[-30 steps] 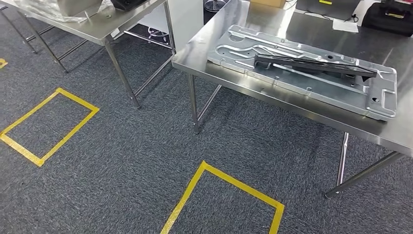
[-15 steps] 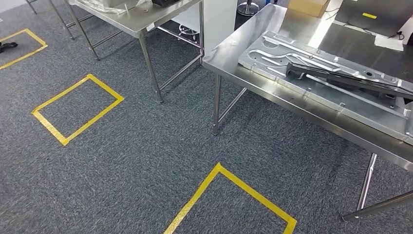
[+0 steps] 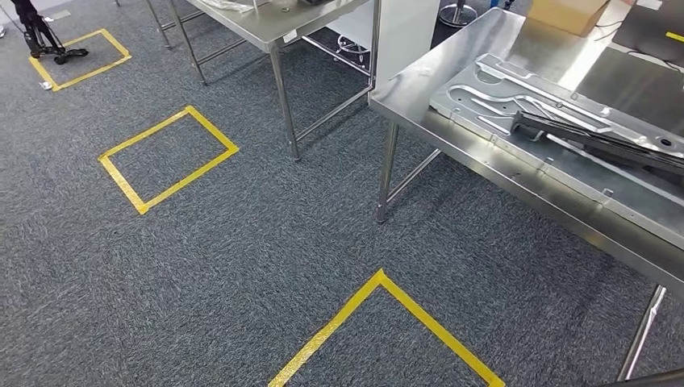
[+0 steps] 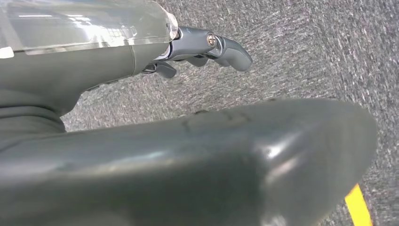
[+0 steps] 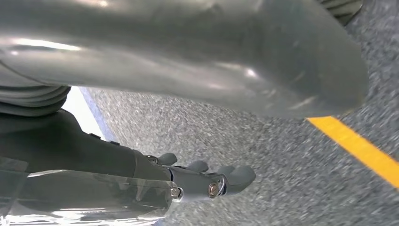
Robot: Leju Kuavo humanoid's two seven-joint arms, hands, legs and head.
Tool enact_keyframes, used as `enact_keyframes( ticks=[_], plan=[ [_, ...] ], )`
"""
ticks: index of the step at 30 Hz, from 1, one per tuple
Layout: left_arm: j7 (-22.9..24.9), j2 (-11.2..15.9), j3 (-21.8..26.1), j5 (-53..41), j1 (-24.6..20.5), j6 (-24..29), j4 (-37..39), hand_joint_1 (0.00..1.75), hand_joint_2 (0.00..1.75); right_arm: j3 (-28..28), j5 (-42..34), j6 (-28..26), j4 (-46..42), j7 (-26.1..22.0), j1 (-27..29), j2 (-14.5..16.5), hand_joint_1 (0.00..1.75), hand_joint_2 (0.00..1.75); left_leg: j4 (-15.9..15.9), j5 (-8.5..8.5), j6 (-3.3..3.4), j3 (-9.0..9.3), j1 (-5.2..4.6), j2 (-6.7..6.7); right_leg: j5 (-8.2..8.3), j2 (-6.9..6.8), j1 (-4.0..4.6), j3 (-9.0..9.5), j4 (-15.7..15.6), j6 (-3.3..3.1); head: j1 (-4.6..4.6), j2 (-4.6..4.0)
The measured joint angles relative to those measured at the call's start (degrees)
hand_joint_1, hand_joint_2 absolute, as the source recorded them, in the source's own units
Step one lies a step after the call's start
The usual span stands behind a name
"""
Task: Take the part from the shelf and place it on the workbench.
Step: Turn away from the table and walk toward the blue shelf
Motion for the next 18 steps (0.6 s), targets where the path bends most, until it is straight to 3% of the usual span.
enact_keyframes(
  ticks=[1,3,5,7,9,10,11,14,16,18],
  plan=[
    [0.01,0.07,0.0,0.04,-0.05,0.02,0.0,0.0,0.0,0.03,0.09,0.19,0.01,-0.04,-0.02,0.09,0.0,0.0,-0.66,-0.11,0.3,0.18,-0.25,0.25,-0.06,-0.36,0.04,0.09,-0.04,0.3,0.02,0.0],
    [0.04,0.19,0.0,0.06,0.05,0.06,0.0,0.0,0.0,0.08,0.21,0.39,0.01,-0.16,-0.14,0.31,0.0,0.0,-0.94,0.16,0.93,0.23,-0.26,-0.82,-0.13,-1.09,0.04,0.43,-0.31,0.99,0.01,0.0],
    [0.06,0.25,0.01,0.08,0.15,0.09,0.0,0.0,0.0,0.1,0.27,0.4,0.02,-0.27,-0.11,0.47,0.0,0.0,-1.85,0.8,1.64,0.7,0.07,-1.82,-1.42,0.3,0.02,0.15,1.01,1.54,0.1,0.0],
    [0.09,0.26,0.01,0.11,0.09,0.09,0.0,0.0,0.0,0.1,0.28,0.48,0.07,-0.32,0.14,0.51,0.0,0.0,-2.37,1.3,2.11,0.83,0.21,-2.82,-4.89,3.08,-0.03,-2.53,6.87,1.7,0.23,0.0],
    [0.11,0.3,0.01,0.16,0.05,0.09,0.0,0.0,0.0,0.1,0.28,0.57,0.13,-0.36,0.35,0.52,0.0,0.0,-2.28,1.38,2.28,0.65,0.06,-4.02,-7.61,4.27,-0.02,-6.29,14.04,1.68,0.24,0.0],
    [0.14,0.31,0.01,0.19,0.07,0.09,0.0,0.0,0.0,0.1,0.28,0.67,0.14,-0.39,0.45,0.52,0.0,0.0,-2.18,1.35,2.3,0.64,-0.02,-4.71,-7.39,4.42,-0.01,-7.25,15.5,1.66,0.24,0.0],
    [0.17,0.32,0.01,0.2,0.09,0.09,0.0,0.0,0.0,0.1,0.32,0.8,0.14,-0.42,0.52,0.52,0.0,0.0,-2.04,1.29,2.28,0.65,-0.06,-5.42,-6.0,4.54,-0.01,-7.15,14.68,1.6,0.24,0.0],
    [0.32,0.32,0.01,0.22,0.08,0.09,0.0,0.0,0.0,0.1,0.46,1.31,0.14,-0.45,0.7,0.51,0.0,0.0,-1.18,0.85,1.89,0.48,-0.15,-7.41,-0.02,6.47,-0.09,-3.08,4.4,1.17,0.23,0.0],
    [0.37,0.32,0.01,0.26,0.02,0.09,0.0,0.0,0.0,0.1,0.54,1.44,0.14,-0.46,0.69,0.55,0.0,0.0,-0.62,0.58,1.36,0.03,-0.19,-8.26,0.95,7.8,-0.12,-1.75,0.88,0.82,0.2,0.0],
    [0.41,0.35,0.01,0.34,0.13,0.09,0.0,0.0,0.0,0.1,0.63,1.51,0.14,-0.48,0.56,0.6,0.0,0.0,-0.61,0.58,0.66,-0.33,-0.06,-9.11,0.9,7.21,-0.02,-1.65,0.59,0.23,0.19,0.0]
  ],
)
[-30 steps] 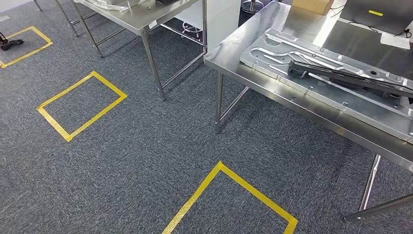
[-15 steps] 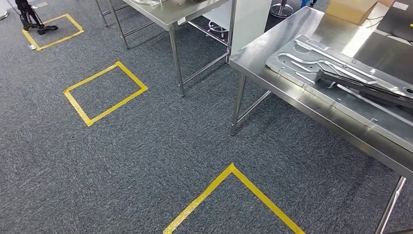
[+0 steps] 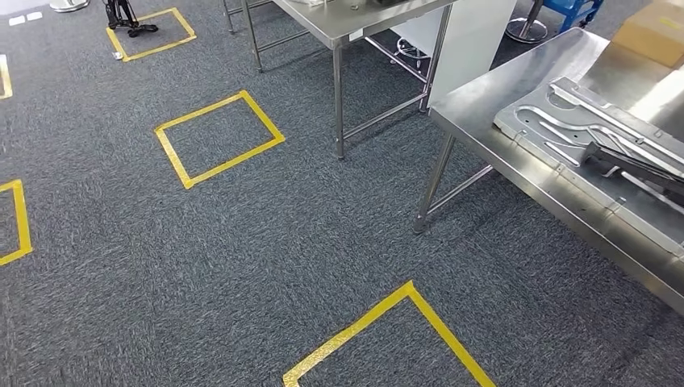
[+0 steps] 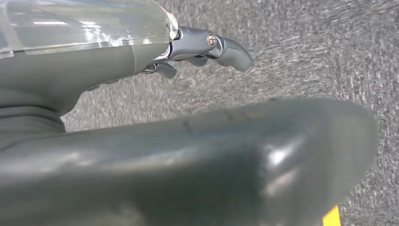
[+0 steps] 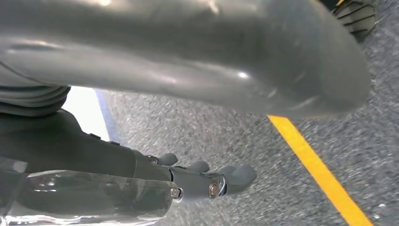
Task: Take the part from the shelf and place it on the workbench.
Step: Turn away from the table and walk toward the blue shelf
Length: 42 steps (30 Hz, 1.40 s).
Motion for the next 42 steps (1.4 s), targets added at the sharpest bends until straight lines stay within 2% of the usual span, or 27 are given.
enact_keyframes(
  ticks=[1,3,5,7,8,9,11,12,14,16,18,20,21,22,23,24,26,27,29,31,33,35,37,38,39,40,42],
  plan=[
    [0.02,0.06,0.0,0.03,0.09,0.01,0.0,0.0,0.0,0.0,0.04,0.03,-0.01,-0.01,-0.03,0.05,0.0,0.0,0.23,-0.13,-0.32,-0.13,0.05,0.15,0.11,-0.55,0.0,0.14,-0.21,-0.37,0.01,0.0],
    [0.08,0.14,0.0,0.05,0.12,0.02,0.0,0.0,0.0,0.0,0.18,0.06,-0.03,-0.1,0.07,0.15,0.0,0.0,3.3,-2.05,-0.98,-1.5,0.09,2.11,0.3,-1.85,-0.14,0.39,-0.67,-1.11,-0.24,0.0],
    [0.11,0.13,0.0,0.07,-0.02,0.02,0.0,0.0,0.0,0.0,0.39,0.07,-0.04,-0.17,0.27,0.19,0.0,0.0,10.35,-5.82,-1.56,-4.9,0.37,4.55,0.21,-3.19,-0.01,0.45,-0.75,-1.48,-0.45,0.0],
    [0.13,0.13,0.0,0.1,-0.05,0.04,0.0,0.0,0.0,0.0,0.56,0.08,-0.04,-0.17,0.33,0.19,0.0,0.0,15.87,-7.74,-2.04,-7.64,0.77,5.24,0.05,-4.54,0.12,0.48,-0.72,-1.55,-0.45,0.0],
    [0.14,0.14,0.0,0.14,0.0,0.06,0.0,0.0,0.0,0.0,0.64,0.08,-0.04,-0.17,0.31,0.19,0.0,0.0,15.78,-7.08,-2.17,-7.59,0.91,5.44,-0.06,-5.17,0.13,0.56,-0.71,-1.5,-0.45,0.0],
    [0.17,0.15,0.01,0.17,0.07,0.09,0.0,0.0,0.0,0.0,0.72,0.08,-0.04,-0.17,0.3,0.2,0.0,0.0,13.34,-5.44,-2.19,-6.31,0.99,5.76,-0.19,-5.76,0.13,0.72,-0.7,-1.4,-0.45,0.0],
    [0.22,0.17,0.01,0.21,0.09,0.15,0.0,0.0,0.0,0.0,0.88,0.09,-0.04,-0.17,0.28,0.27,0.0,0.0,5.24,-1.8,-1.84,-2.03,0.86,7.48,-0.52,-6.86,0.19,1.2,-0.7,-1.03,-0.45,0.0],
    [0.25,0.19,0.01,0.22,0.03,0.16,0.0,0.0,0.0,0.0,0.96,0.09,-0.04,-0.19,0.28,0.32,0.0,0.0,2.13,-0.78,-1.48,-0.45,0.68,8.24,-0.7,-7.31,0.27,1.42,-0.71,-0.74,-0.42,0.0],
    [0.28,0.2,0.0,0.22,0.01,0.17,0.0,0.0,0.0,0.0,1.14,0.09,-0.04,-0.29,0.2,0.42,0.0,0.0,-0.01,-0.57,-0.74,0.41,0.25,8.7,-0.94,-8.06,0.35,1.78,-0.79,-0.06,-0.39,0.0],
    [0.34,0.22,0.01,0.23,0.19,0.17,0.0,0.0,0.0,0.0,1.39,0.13,-0.07,-0.41,0.07,0.54,0.0,0.0,-0.46,-0.29,-0.05,0.52,0.23,7.67,-1.16,-8.44,0.17,2.17,-0.84,0.63,-0.39,0.0],
    [0.45,0.2,0.02,0.24,0.23,0.17,0.0,0.0,0.0,-0.01,1.64,0.27,-0.14,-0.48,0.13,0.63,0.0,0.0,-1.24,0.26,0.72,0.94,0.45,6.68,-2.94,-6.49,0.0,1.41,1.4,1.05,-0.32,0.0],
    [0.55,0.18,0.02,0.25,0.11,0.17,0.0,0.0,0.0,-0.01,1.81,0.4,-0.18,-0.5,0.34,0.64,0.0,0.0,-1.57,0.57,1.21,1.04,0.51,5.69,-6.64,-3.74,-0.09,-1.76,8.0,1.11,-0.19,0.0],
    [0.57,0.19,0.02,0.26,0.07,0.17,0.0,0.0,0.0,-0.01,1.88,0.45,-0.19,-0.5,0.43,0.64,0.0,0.0,-1.54,0.6,1.32,0.99,0.44,5.14,-8.2,-3.12,-0.12,-3.74,11.8,1.12,-0.15,0.0],
    [0.6,0.2,0.02,0.28,0.06,0.17,0.0,0.0,0.0,-0.01,1.93,0.51,-0.2,-0.5,0.49,0.64,0.0,0.0,-1.5,0.58,1.34,1.0,0.38,4.48,-8.72,-2.86,-0.11,-5.24,14.41,1.15,-0.14,0.0],
    [0.62,0.2,0.02,0.32,0.07,0.17,0.0,0.0,0.0,-0.01,2.02,0.6,-0.23,-0.5,0.54,0.64,0.0,0.0,-1.42,0.51,1.33,1.04,0.35,3.77,-8.05,-2.75,-0.11,-5.86,15.04,1.17,-0.14,0.0],
    [0.66,0.2,0.02,0.35,0.08,0.17,0.0,0.0,0.0,-0.01,2.14,0.72,-0.27,-0.52,0.58,0.64,0.0,0.0,-1.27,0.41,1.26,1.11,0.35,3.03,-6.27,-2.6,-0.15,-5.42,13.4,1.16,-0.14,0.0],
    [0.74,0.17,0.02,0.39,0.09,0.18,0.0,0.0,0.0,-0.02,2.43,0.9,-0.35,-0.61,0.73,0.64,0.0,0.0,-0.74,0.03,0.89,1.11,0.42,1.6,-1.89,-0.95,-0.41,-2.51,6.12,1.08,-0.13,0.0],
    [0.8,0.16,0.02,0.39,0.06,0.19,0.0,0.0,0.0,-0.02,2.61,0.95,-0.37,-0.69,0.78,0.65,0.0,0.0,-0.35,-0.21,0.59,0.99,0.38,0.97,-0.6,0.01,-0.5,-1.26,3.06,1.03,-0.13,0.0],
    [0.9,0.15,0.03,0.38,0.05,0.2,0.0,0.0,0.0,-0.03,2.9,0.98,-0.4,-0.9,0.77,0.68,0.0,0.0,0.06,-0.47,-0.1,0.58,0.38,0.02,-0.17,0.99,-0.42,-0.32,0.65,0.76,-0.17,0.0],
    [0.99,0.16,0.04,0.35,0.18,0.21,0.0,0.0,0.0,-0.04,3.1,0.99,-0.52,-1.05,0.67,0.77,0.0,0.0,0.08,-0.51,-0.79,0.38,0.56,-0.56,-0.02,-0.07,-0.24,-0.23,0.4,0.12,-0.17,0.0],
    [1.07,0.15,0.04,0.3,0.26,0.19,0.0,0.0,0.0,-0.05,3.31,1.01,-0.72,-1.13,0.73,0.87,0.0,0.0,1.92,-1.75,-1.37,-0.42,0.62,1.29,0.12,-1.27,-0.27,0.02,0.0,-0.69,-0.28,0.0],
    [1.12,0.1,0.04,0.24,0.1,0.11,0.0,0.0,0.0,-0.08,3.55,1.01,-0.84,-1.17,0.94,0.94,0.0,0.0,8.1,-5.13,-1.82,-3.38,0.67,4.18,0.08,-2.67,-0.15,0.13,-0.18,-1.23,-0.45,0.0],
    [1.14,0.08,0.04,0.21,0.01,0.04,0.0,0.0,0.0,-0.11,3.69,1.01,-0.86,-1.17,1.08,0.95,0.0,0.0,15.2,-7.98,-2.17,-6.97,0.86,5.21,-0.1,-4.17,0.12,0.13,-0.14,-1.47,-0.49,0.0],
    [1.14,0.08,0.04,0.2,0.06,0.01,0.0,0.0,0.0,-0.13,3.75,1.01,-0.9,-1.17,1.09,0.95,0.0,0.0,16.57,-7.99,-2.22,-7.68,0.91,5.38,-0.2,-4.88,0.21,0.17,-0.14,-1.5,-0.49,0.0],
    [1.14,0.08,0.04,0.19,0.16,-0.03,0.0,0.0,0.0,-0.14,3.81,1.01,-0.93,-1.17,1.07,0.96,0.0,0.0,15.49,-6.84,-2.17,-7.15,0.93,5.56,-0.3,-5.51,0.26,0.27,-0.13,-1.47,-0.49,0.0],
    [1.14,0.08,0.04,0.17,0.25,-0.07,0.0,0.0,0.0,-0.15,3.86,1.01,-0.98,-1.18,1.06,0.99,0.0,0.0,12.32,-4.93,-2.0,-5.52,0.9,5.93,-0.43,-6.11,0.29,0.46,-0.14,-1.4,-0.49,0.0],
    [1.14,0.1,0.04,0.13,0.24,-0.12,0.0,0.0,0.0,-0.2,3.95,1.02,-1.08,-1.19,1.06,1.11,0.0,0.0,4.23,-1.61,-1.34,-1.35,0.55,8.2,-0.73,-7.18,0.43,0.9,-0.12,-1.07,-0.47,0.0]
  ],
)
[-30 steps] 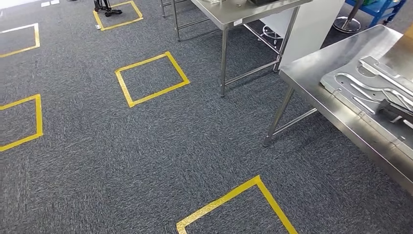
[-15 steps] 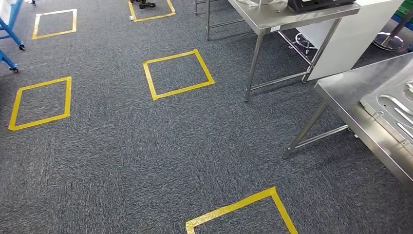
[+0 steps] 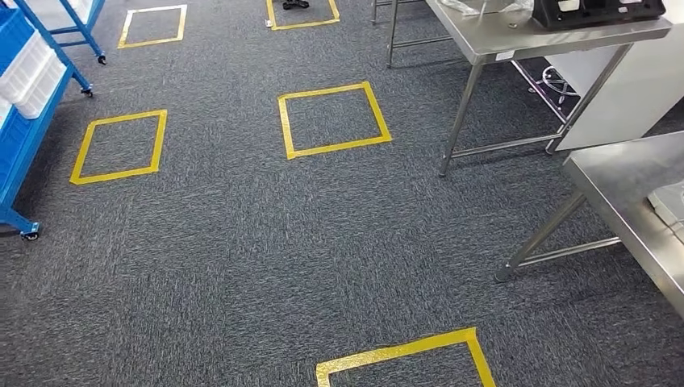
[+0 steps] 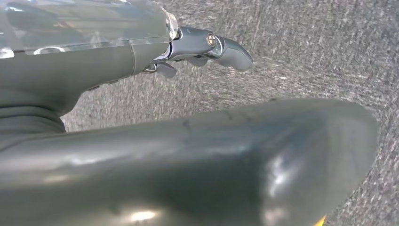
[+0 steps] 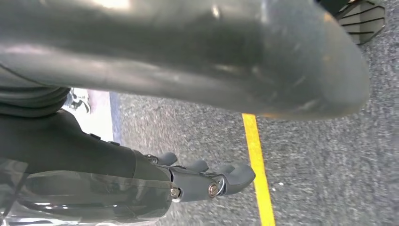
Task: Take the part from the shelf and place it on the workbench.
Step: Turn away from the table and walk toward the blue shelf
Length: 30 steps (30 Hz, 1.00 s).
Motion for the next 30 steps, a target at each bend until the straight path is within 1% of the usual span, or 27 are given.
enact_keyframes(
  ticks=[1,2,4,5,6,7,8,9,10,11,12,13,14,15,16,17,18,19,20,22,24,25,26,27,28,29,30],
  plan=[
    [0.0,0.02,0.0,-0.03,-0.07,-0.02,0.0,0.0,0.0,-0.04,0.06,0.02,-0.05,-0.03,0.0,0.07,0.0,0.0,-2.59,0.74,0.38,1.27,-0.27,0.91,-0.14,-0.45,0.05,0.18,0.0,0.28,0.01,0.0],
    [-0.01,0.03,0.0,-0.05,-0.13,-0.03,0.0,0.0,0.0,-0.1,0.16,0.04,-0.1,-0.07,-0.03,0.11,0.0,0.0,-3.83,0.89,0.71,1.79,-0.55,1.49,-0.24,-0.88,0.06,0.31,-0.02,0.58,0.02,0.0],
    [-0.01,0.07,0.0,-0.13,-0.05,-0.04,0.0,0.0,0.0,-0.25,0.45,0.1,-0.22,-0.2,-0.2,0.25,0.0,0.0,-4.31,1.03,1.32,1.79,-0.78,0.55,-0.34,-1.67,-0.04,0.64,-0.24,1.26,0.02,0.0],
    [-0.01,0.05,0.0,-0.18,0.05,-0.04,0.0,0.0,0.0,-0.31,0.63,0.12,-0.31,-0.27,-0.24,0.31,0.0,0.0,-4.77,1.32,1.61,2.03,-0.7,0.0,-0.57,-1.17,-0.14,0.8,-0.07,1.6,0.07,0.0],
    [-0.01,0.03,0.0,-0.23,0.11,-0.04,0.0,0.0,0.0,-0.37,0.79,0.13,-0.4,-0.33,-0.22,0.37,0.0,0.0,-5.25,1.65,1.94,2.31,-0.57,-0.56,-1.3,-0.01,-0.21,0.6,0.77,1.88,0.09,0.0],
    [0.0,0.01,0.0,-0.27,0.09,-0.04,0.0,0.0,0.0,-0.44,0.91,0.13,-0.48,-0.38,-0.15,0.39,0.0,0.0,-5.69,1.97,2.25,2.57,-0.39,-1.11,-2.66,1.53,-0.26,-0.23,2.79,2.07,0.14,0.0],
    [0.0,-0.02,0.0,-0.28,0.04,-0.03,0.0,0.0,0.0,-0.54,1.01,0.13,-0.54,-0.39,0.0,0.4,0.0,0.0,-5.87,2.14,2.44,2.62,-0.34,-1.64,-4.47,3.15,-0.34,-1.73,5.99,2.16,0.18,0.0],
    [0.01,-0.02,0.0,-0.28,-0.02,-0.02,0.0,0.0,0.0,-0.67,1.08,0.14,-0.58,-0.4,0.1,0.4,0.0,0.0,-5.88,2.19,2.6,2.56,-0.35,-2.24,-6.33,4.02,-0.34,-3.72,9.84,2.17,0.19,0.0],
    [0.02,-0.02,0.0,-0.28,-0.07,0.01,0.0,0.0,0.0,-0.83,1.15,0.17,-0.62,-0.4,0.17,0.4,0.0,0.0,-5.83,2.19,2.68,2.51,-0.37,-2.93,-7.54,4.37,-0.34,-5.59,13.29,2.2,0.21,0.0],
    [0.02,-0.02,0.0,-0.28,-0.07,0.04,0.0,0.0,0.0,-1.0,1.22,0.23,-0.69,-0.4,0.22,0.4,0.0,0.0,-5.76,2.16,2.68,2.51,-0.4,-3.64,-7.65,4.47,-0.35,-6.78,15.2,2.22,0.2,0.0],
    [0.03,-0.03,0.0,-0.28,-0.03,0.08,0.0,0.0,0.0,-1.14,1.27,0.32,-0.77,-0.4,0.25,0.4,0.0,0.0,-5.65,2.09,2.65,2.54,-0.39,-4.4,-6.6,4.53,-0.37,-6.98,15.0,2.22,0.2,0.0],
    [0.04,-0.04,0.0,-0.28,0.0,0.1,0.0,0.0,0.0,-1.24,1.34,0.43,-0.85,-0.4,0.28,0.4,0.0,0.0,-5.48,1.99,2.55,2.59,-0.34,-5.16,-4.54,4.74,-0.41,-6.11,12.56,2.2,0.21,0.0],
    [0.06,-0.07,0.0,-0.28,0.01,0.11,0.0,0.0,0.0,-1.32,1.41,0.55,-0.94,-0.41,0.35,0.4,0.0,0.0,-5.21,1.83,2.37,2.6,-0.27,-5.89,-2.17,5.52,-0.53,-4.53,8.69,2.16,0.21,0.0],
    [0.08,-0.09,0.0,-0.27,0.0,0.11,0.0,0.0,0.0,-1.36,1.48,0.68,-1.02,-0.42,0.42,0.41,0.0,0.0,-4.83,1.6,2.08,2.48,-0.29,-6.55,-0.49,6.64,-0.61,-3.01,5.06,2.14,0.22,0.0],
    [0.09,-0.11,0.0,-0.26,-0.04,0.12,0.0,0.0,0.0,-1.38,1.58,0.79,-1.09,-0.44,0.47,0.43,0.0,0.0,-4.5,1.38,1.76,2.31,-0.32,-7.12,0.57,7.53,-0.69,-1.92,2.36,2.02,0.2,0.0],
    [0.11,-0.13,0.0,-0.25,-0.03,0.13,0.0,0.0,0.0,-1.4,1.65,0.86,-1.16,-0.46,0.47,0.45,0.0,0.0,-4.27,1.21,1.42,2.08,-0.36,-7.56,0.87,8.17,-0.67,-1.38,0.99,1.83,0.18,0.0],
    [0.12,-0.13,0.0,-0.21,0.01,0.14,0.0,0.0,0.0,-1.42,1.7,0.89,-1.21,-0.49,0.42,0.47,0.0,0.0,-4.2,1.13,1.06,1.88,-0.37,-7.97,0.67,8.14,-0.53,-1.31,0.79,1.56,0.15,0.0],
    [0.13,-0.13,0.0,-0.18,0.07,0.16,0.0,0.0,0.0,-1.42,1.77,0.89,-1.27,-0.5,0.38,0.49,0.0,0.0,-4.27,1.13,0.75,1.8,-0.28,-8.39,0.76,7.58,-0.47,-1.27,0.7,1.14,0.14,0.0],
    [0.13,-0.14,0.0,-0.14,0.14,0.19,0.0,0.0,0.0,-1.44,1.83,0.9,-1.34,-0.51,0.37,0.54,0.0,0.0,-4.07,0.99,0.46,1.71,-0.21,-8.22,0.83,7.03,-0.43,-1.13,0.52,0.75,0.13,0.0],
    [0.14,-0.22,0.0,-0.09,0.11,0.26,0.0,0.0,0.0,-1.48,1.97,0.94,-1.51,-0.51,0.53,0.64,0.0,0.0,-1.31,-0.76,-0.05,0.5,-0.18,-6.25,0.97,5.73,-0.49,-0.9,0.11,0.0,-0.01,0.0],
    [0.15,-0.33,0.0,-0.09,-0.06,0.29,0.0,0.0,0.0,-1.55,2.05,0.99,-1.66,-0.52,0.76,0.73,0.0,0.0,5.55,-4.39,-0.46,-2.9,-0.09,-3.76,0.84,4.29,-0.32,-0.8,-0.02,-0.45,-0.14,0.0],
    [0.16,-0.37,0.0,-0.09,-0.13,0.3,0.0,0.0,0.0,-1.6,2.07,1.02,-1.7,-0.53,0.83,0.74,0.0,0.0,9.29,-5.94,-0.63,-4.83,0.01,-3.24,0.74,3.53,-0.2,-0.79,-0.01,-0.56,-0.13,0.0],
    [0.16,-0.39,0.0,-0.09,-0.11,0.3,0.0,0.0,0.0,-1.63,2.09,1.03,-1.75,-0.53,0.86,0.75,0.0,0.0,11.72,-6.57,-0.73,-6.1,0.07,-2.97,0.63,2.82,-0.11,-0.75,0.0,-0.61,-0.13,0.0],
    [0.17,-0.4,0.0,-0.08,-0.04,0.32,0.0,0.0,0.0,-1.66,2.1,1.04,-1.81,-0.53,0.86,0.76,0.0,0.0,12.13,-6.07,-0.73,-6.36,0.11,-2.79,0.51,2.17,-0.04,-0.66,0.01,-0.61,-0.14,0.0],
    [0.19,-0.41,0.0,-0.08,0.06,0.34,0.0,0.0,0.0,-1.68,2.12,1.05,-1.89,-0.53,0.84,0.77,0.0,0.0,10.19,-4.53,-0.63,-5.42,0.12,-2.57,0.37,1.56,0.01,-0.48,0.01,-0.56,-0.14,0.0],
    [0.19,-0.41,0.0,-0.07,0.14,0.37,0.0,0.0,0.0,-1.68,2.13,1.08,-1.95,-0.53,0.83,0.82,0.0,0.0,6.44,-2.41,-0.4,-3.5,0.06,-2.0,0.2,0.99,0.04,-0.23,0.0,-0.47,-0.14,0.0],
    [0.2,-0.4,0.0,-0.07,0.14,0.4,0.0,0.0,0.0,-1.68,2.14,1.09,-2.01,-0.52,0.84,0.87,0.0,0.0,2.21,-0.67,-0.05,-1.39,-0.11,-0.83,0.0,0.45,0.11,0.03,0.01,-0.32,-0.13,0.0]
  ],
)
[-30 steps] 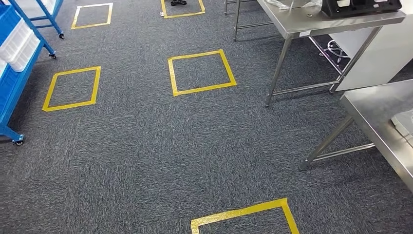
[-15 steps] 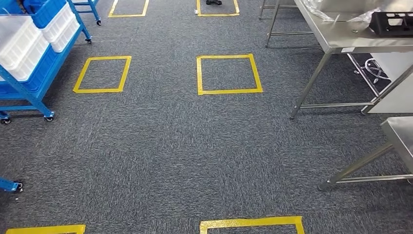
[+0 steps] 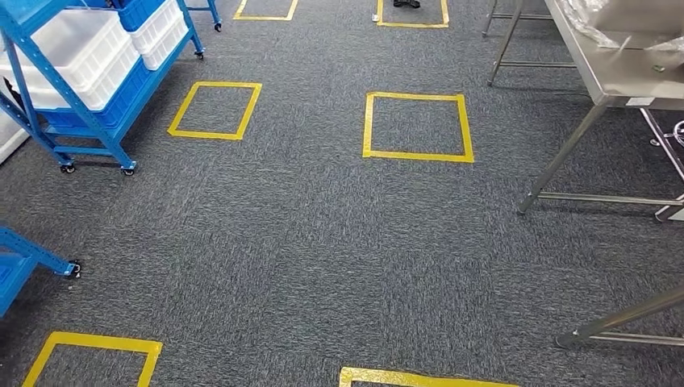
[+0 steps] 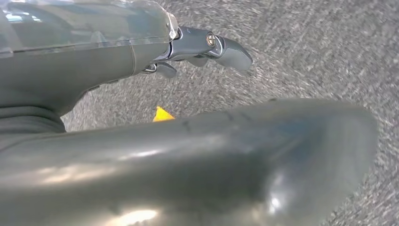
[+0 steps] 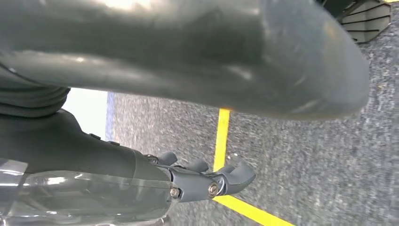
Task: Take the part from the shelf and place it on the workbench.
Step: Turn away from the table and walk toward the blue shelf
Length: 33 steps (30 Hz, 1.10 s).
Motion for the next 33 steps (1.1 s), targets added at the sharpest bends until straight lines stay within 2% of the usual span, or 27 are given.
enact_keyframes(
  ticks=[1,3,5,6,7,8,9,10,11,12,13,14,15,16,17,18,20,21,22,24,26,27,28,29,31,32,33],
  plan=[
    [0.0,0.01,0.0,0.0,-0.06,0.02,0.0,0.0,0.0,-0.01,0.01,0.01,-0.05,0.0,0.01,0.07,0.0,0.0,-3.36,1.21,0.38,1.7,-0.24,0.93,-0.2,-0.44,0.07,0.22,0.0,0.25,0.03,0.0],
    [0.01,0.01,0.01,0.0,-0.14,0.05,0.0,0.0,0.0,-0.02,0.03,0.03,-0.15,0.0,-0.07,0.18,0.0,0.0,-6.1,1.68,1.05,2.88,-0.8,1.86,-0.49,-1.26,0.11,0.53,-0.05,0.86,0.05,0.0],
    [0.03,-0.01,0.03,0.02,-0.01,0.08,0.0,0.0,0.0,-0.02,0.05,0.03,-0.28,-0.01,-0.28,0.31,0.0,0.0,-6.65,1.94,1.68,3.08,-0.84,0.75,-0.7,-1.87,-0.01,1.02,-0.25,1.56,0.05,0.0],
    [0.04,-0.04,0.04,0.03,0.06,0.09,0.0,0.0,0.0,-0.02,0.05,0.03,-0.37,-0.02,-0.29,0.37,0.0,0.0,-7.14,2.2,2.01,3.45,-0.7,0.26,-1.08,-1.26,-0.1,1.14,0.05,1.88,0.09,0.0],
    [0.07,-0.09,0.04,0.04,0.08,0.1,0.0,0.0,0.0,-0.03,0.06,0.03,-0.45,-0.03,-0.25,0.42,0.0,0.0,-7.64,2.5,2.34,3.8,-0.52,-0.24,-2.04,-0.08,-0.15,0.72,1.33,2.12,0.13,0.0],
    [0.1,-0.13,0.04,0.04,0.03,0.1,0.0,0.0,0.0,-0.04,0.08,0.03,-0.52,-0.05,-0.14,0.42,0.0,0.0,-7.97,2.76,2.57,4.09,-0.35,-0.75,-3.56,1.42,-0.24,-0.42,3.86,2.29,0.19,0.0],
    [0.12,-0.16,0.04,0.04,-0.03,0.1,0.0,0.0,0.0,-0.05,0.1,0.04,-0.56,-0.07,-0.03,0.43,0.0,0.0,-8.05,2.82,2.71,4.11,-0.41,-1.26,-5.37,2.83,-0.3,-2.27,7.51,2.34,0.24,0.0],
    [0.13,-0.16,0.04,0.04,-0.1,0.1,0.0,0.0,0.0,-0.06,0.13,0.05,-0.61,-0.07,0.04,0.43,0.0,0.0,-8.01,2.82,2.82,4.06,-0.45,-1.89,-6.99,3.57,-0.33,-4.42,11.48,2.35,0.25,0.0],
    [0.14,-0.16,0.04,0.04,-0.13,0.1,0.0,0.0,0.0,-0.06,0.15,0.05,-0.66,-0.07,0.1,0.43,0.0,0.0,-7.95,2.78,2.86,4.06,-0.49,-2.54,-7.74,3.84,-0.35,-6.18,14.49,2.37,0.25,0.0],
    [0.14,-0.17,0.04,0.04,-0.13,0.1,0.0,0.0,0.0,-0.07,0.17,0.06,-0.73,-0.07,0.15,0.43,0.0,0.0,-7.88,2.71,2.87,4.1,-0.52,-3.24,-7.31,3.95,-0.36,-7.11,15.62,2.37,0.26,0.0],
    [0.15,-0.19,0.04,0.04,-0.11,0.1,0.0,0.0,0.0,-0.08,0.19,0.06,-0.8,-0.07,0.19,0.43,0.0,0.0,-7.76,2.62,2.82,4.18,-0.52,-3.99,-5.67,4.08,-0.37,-6.93,14.43,2.33,0.26,0.0],
    [0.15,-0.22,0.04,0.04,-0.09,0.09,0.0,0.0,0.0,-0.08,0.2,0.06,-0.89,-0.07,0.23,0.43,0.0,0.0,-7.6,2.49,2.72,4.29,-0.5,-4.74,-3.27,4.42,-0.39,-5.77,11.26,2.24,0.26,0.0],
    [0.15,-0.28,0.04,0.04,-0.09,0.08,0.0,0.0,0.0,-0.09,0.21,0.06,-0.96,-0.07,0.3,0.43,0.0,0.0,-7.41,2.31,2.58,4.31,-0.46,-5.41,-0.97,5.28,-0.44,-4.25,7.32,2.13,0.27,0.0],
    [0.16,-0.34,0.04,0.04,-0.13,0.07,0.0,0.0,0.0,-0.09,0.21,0.06,-1.01,-0.08,0.35,0.44,0.0,0.0,-7.09,2.09,2.32,4.18,-0.51,-6.05,0.61,6.43,-0.48,-2.89,3.86,2.02,0.27,0.0],
    [0.16,-0.39,0.04,0.04,-0.17,0.06,0.0,0.0,0.0,-0.09,0.23,0.06,-1.06,-0.1,0.37,0.47,0.0,0.0,-6.87,1.94,2.02,3.97,-0.48,-6.58,1.42,7.33,-0.48,-2.04,1.63,1.89,0.26,0.0],
    [0.16,-0.42,0.05,0.04,-0.16,0.07,0.0,0.0,0.0,-0.1,0.26,0.07,-1.08,-0.12,0.36,0.5,0.0,0.0,-6.73,1.85,1.69,3.72,-0.45,-7.05,1.51,7.91,-0.42,-1.73,0.69,1.73,0.26,0.0],
    [0.16,-0.43,0.07,0.04,-0.08,0.09,0.0,0.0,0.0,-0.1,0.34,0.08,-1.15,-0.16,0.3,0.57,0.0,0.0,-6.71,1.81,1.01,3.47,-0.28,-7.83,1.49,7.21,-0.33,-1.62,0.44,1.18,0.25,0.0],
    [0.16,-0.43,0.08,0.04,-0.01,0.12,0.0,0.0,0.0,-0.11,0.38,0.12,-1.21,-0.17,0.32,0.61,0.0,0.0,-6.38,1.55,0.72,3.36,-0.27,-7.18,1.56,6.64,-0.34,-1.47,0.2,0.83,0.23,0.0],
    [0.16,-0.44,0.09,0.04,0.01,0.16,0.0,0.0,0.0,-0.12,0.4,0.16,-1.28,-0.17,0.37,0.65,0.0,0.0,-5.28,0.8,0.44,2.9,-0.26,-5.95,1.64,5.99,-0.4,-1.31,-0.04,0.46,0.15,0.0],
    [0.17,-0.5,0.11,0.04,-0.1,0.24,0.0,0.0,0.0,-0.13,0.41,0.27,-1.38,-0.18,0.55,0.71,0.0,0.0,0.54,-2.49,-0.06,0.11,-0.16,-2.95,1.62,4.56,-0.36,-1.08,-0.34,-0.08,-0.03,0.0],
    [0.16,-0.58,0.1,0.0,-0.24,0.26,0.0,0.0,0.0,-0.2,0.43,0.4,-1.49,-0.19,0.72,0.71,0.0,0.0,8.03,-5.65,-0.47,-3.77,0.11,-2.06,1.41,3.02,-0.2,-1.06,-0.32,-0.3,-0.09,0.0],
    [0.15,-0.61,0.1,-0.1,-0.22,0.28,0.0,0.0,0.0,-0.31,0.46,0.63,-1.64,-0.21,0.77,0.74,0.0,0.0,9.71,-5.77,-0.56,-4.69,0.2,-1.94,1.3,2.28,-0.15,-1.01,-0.31,-0.3,-0.09,0.0],
    [0.13,-0.62,0.09,-0.22,-0.14,0.31,0.0,0.0,0.0,-0.49,0.51,1.0,-1.92,-0.22,0.8,0.84,0.0,0.0,9.09,-4.75,-0.57,-4.42,0.25,-1.8,1.17,1.61,-0.12,-0.91,-0.3,-0.26,-0.09,0.0],
    [0.09,-0.62,0.09,-0.38,-0.06,0.33,0.0,0.0,0.0,-0.71,0.59,1.51,-2.31,-0.24,0.84,1.0,0.0,0.0,6.26,-2.88,-0.48,-2.99,0.26,-1.49,1.03,0.98,-0.11,-0.72,-0.29,-0.17,-0.09,0.0],
    [-0.03,-0.62,0.09,-0.7,-0.05,0.38,0.0,0.0,0.0,-1.14,0.78,2.47,-3.27,-0.24,1.0,1.46,0.0,0.0,-1.94,0.74,-0.01,1.31,0.02,0.38,0.68,-0.1,0.02,-0.23,-0.24,0.16,-0.08,0.0],
    [-0.11,-0.62,0.09,-0.84,-0.12,0.4,0.0,0.0,0.0,-1.31,0.86,2.81,-3.7,-0.23,1.09,1.67,0.0,0.0,-4.77,1.64,0.28,2.74,-0.19,1.16,0.5,-0.53,0.08,-0.03,-0.2,0.46,-0.06,0.0],
    [-0.16,-0.62,0.08,-0.93,-0.17,0.41,0.0,0.0,0.0,-1.45,0.91,3.1,-4.13,-0.23,1.16,1.84,0.0,0.0,-6.26,1.91,0.55,3.43,-0.42,1.66,0.35,-0.93,0.12,0.15,-0.19,0.79,-0.04,0.0]
  ],
)
